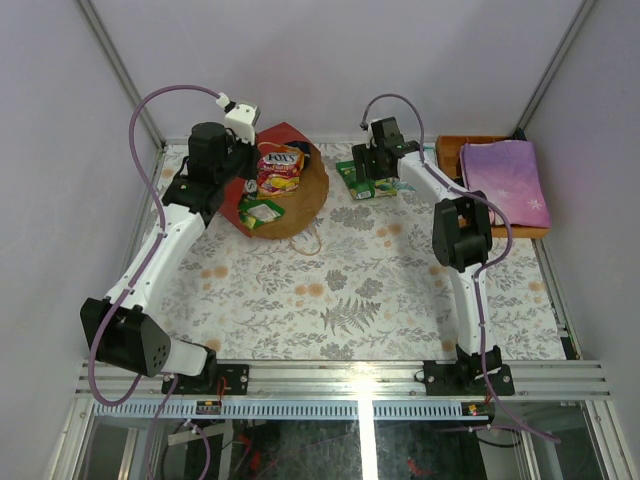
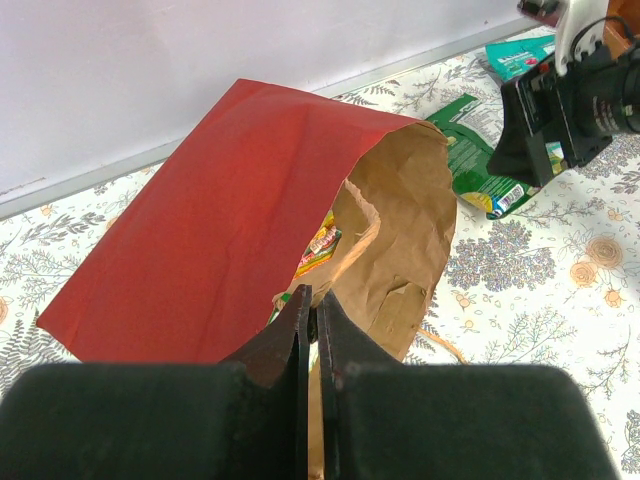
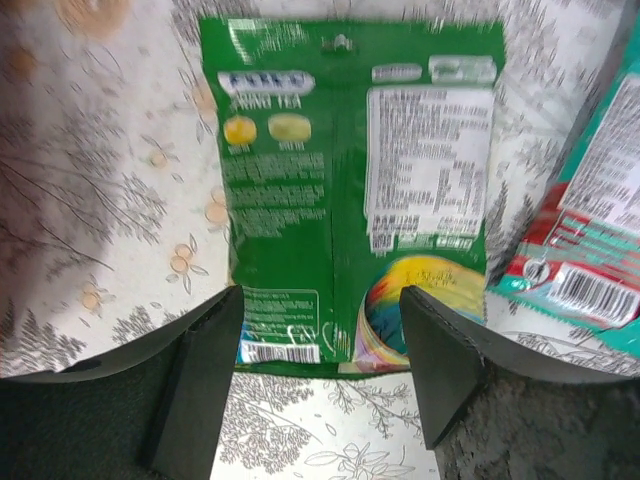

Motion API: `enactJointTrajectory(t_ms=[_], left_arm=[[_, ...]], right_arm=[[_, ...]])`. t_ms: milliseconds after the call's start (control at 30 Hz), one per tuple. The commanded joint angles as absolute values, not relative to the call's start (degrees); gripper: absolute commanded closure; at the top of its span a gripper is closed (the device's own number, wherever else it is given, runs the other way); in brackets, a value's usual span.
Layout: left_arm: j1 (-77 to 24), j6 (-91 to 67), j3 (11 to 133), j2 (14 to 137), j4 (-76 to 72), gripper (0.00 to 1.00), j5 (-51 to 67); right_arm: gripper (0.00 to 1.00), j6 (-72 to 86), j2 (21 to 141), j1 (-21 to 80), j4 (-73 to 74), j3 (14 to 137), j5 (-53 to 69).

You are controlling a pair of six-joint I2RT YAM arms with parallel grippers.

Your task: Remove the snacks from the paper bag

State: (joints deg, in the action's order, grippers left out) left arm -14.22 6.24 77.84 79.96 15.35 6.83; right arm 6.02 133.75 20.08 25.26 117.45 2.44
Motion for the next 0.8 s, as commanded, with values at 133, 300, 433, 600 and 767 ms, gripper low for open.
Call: enactJointTrajectory(t_ms=[133, 300, 433, 600, 767], left_arm=[[-14.63, 6.19, 77.54, 77.65, 11.08, 1.0, 6.91], [-14.59, 6.3, 77.52, 77.79, 11.01, 1.0, 6.78], [-14.56, 6.59, 77.37, 78.0, 10.79, 1.0, 6.32], [-14.6, 6.73, 77.65, 78.67, 10.63, 1.0, 6.3], [-14.63, 6.85, 77.36, 79.06, 10.72, 1.0, 5.74]], right_arm=[[0.29, 6.53, 133.27, 20.23, 29.13, 115.41, 2.54], [0.27, 8.67, 137.65, 20.26, 31.26, 119.54, 0.29], [0.25, 10.98, 140.18, 20.25, 31.99, 123.04, -1.7], [0.23, 13.1, 143.83, 20.2, 33.97, 128.92, -2.92], [0.21, 15.92, 147.48, 19.89, 34.39, 133.16, -4.92]])
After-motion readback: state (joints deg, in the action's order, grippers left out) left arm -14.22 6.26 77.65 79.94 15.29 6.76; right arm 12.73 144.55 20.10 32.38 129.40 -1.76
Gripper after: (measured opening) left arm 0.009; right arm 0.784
